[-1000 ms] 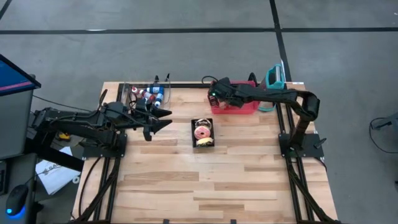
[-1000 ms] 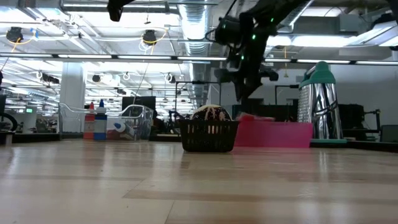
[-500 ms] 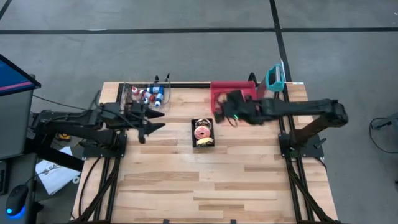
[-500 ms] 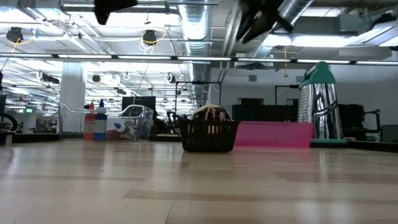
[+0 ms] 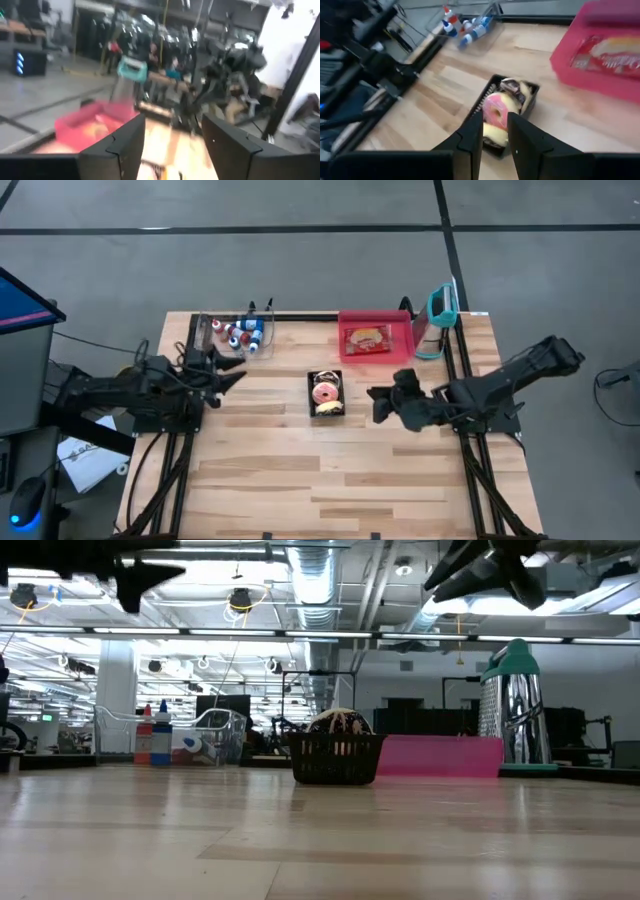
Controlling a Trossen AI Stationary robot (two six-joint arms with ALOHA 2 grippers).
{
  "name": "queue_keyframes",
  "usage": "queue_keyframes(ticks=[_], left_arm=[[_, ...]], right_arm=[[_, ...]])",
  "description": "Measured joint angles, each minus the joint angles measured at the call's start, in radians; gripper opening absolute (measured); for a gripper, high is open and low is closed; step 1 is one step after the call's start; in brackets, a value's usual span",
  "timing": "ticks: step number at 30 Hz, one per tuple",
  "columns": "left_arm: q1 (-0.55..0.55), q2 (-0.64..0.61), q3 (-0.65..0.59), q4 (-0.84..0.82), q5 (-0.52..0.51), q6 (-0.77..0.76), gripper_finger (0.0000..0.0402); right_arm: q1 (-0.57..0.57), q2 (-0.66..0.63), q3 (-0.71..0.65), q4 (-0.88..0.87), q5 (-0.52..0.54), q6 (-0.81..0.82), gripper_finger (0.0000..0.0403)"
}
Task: Pick & Place Food Item
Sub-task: Return to Home Position
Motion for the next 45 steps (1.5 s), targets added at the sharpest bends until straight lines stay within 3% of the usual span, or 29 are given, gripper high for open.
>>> queue_keyframes(ticks=[6,10,15,23,29,39,45], left_arm=[[0.01,-0.049,-0.098,-0.023,0.105,-0.029,0.0151],[0.01,-0.142,-0.156,-0.037,0.137,-0.011,0.0125],[0.01,-0.286,-0.199,-0.168,0.148,0.001,0.0094],[0.01,-0.286,-0.221,-0.249,0.177,0.059,0.0056],[0.011,-0.274,-0.268,-0.173,0.17,0.064,0.0027],[0.012,-0.231,-0.277,-0.132,0.097,0.049,0.0005],[0.012,-0.184,-0.279,-0.109,0.094,0.047,0.0009]], right_arm=[[0.056,0.039,-0.033,0.07,0.001,0.022,0.0082],[0.088,0.069,-0.032,0.085,0.001,0.052,0.0082],[0.14,0.096,-0.032,0.086,0.048,0.091,0.0082],[0.195,0.094,-0.032,0.07,0.113,0.109,0.0082],[0.195,0.12,-0.032,0.063,0.113,0.108,0.0082],[0.162,0.121,-0.032,0.08,0.049,0.051,0.0082],[0.041,0.136,-0.031,0.184,-0.126,-0.184,0.0082]])
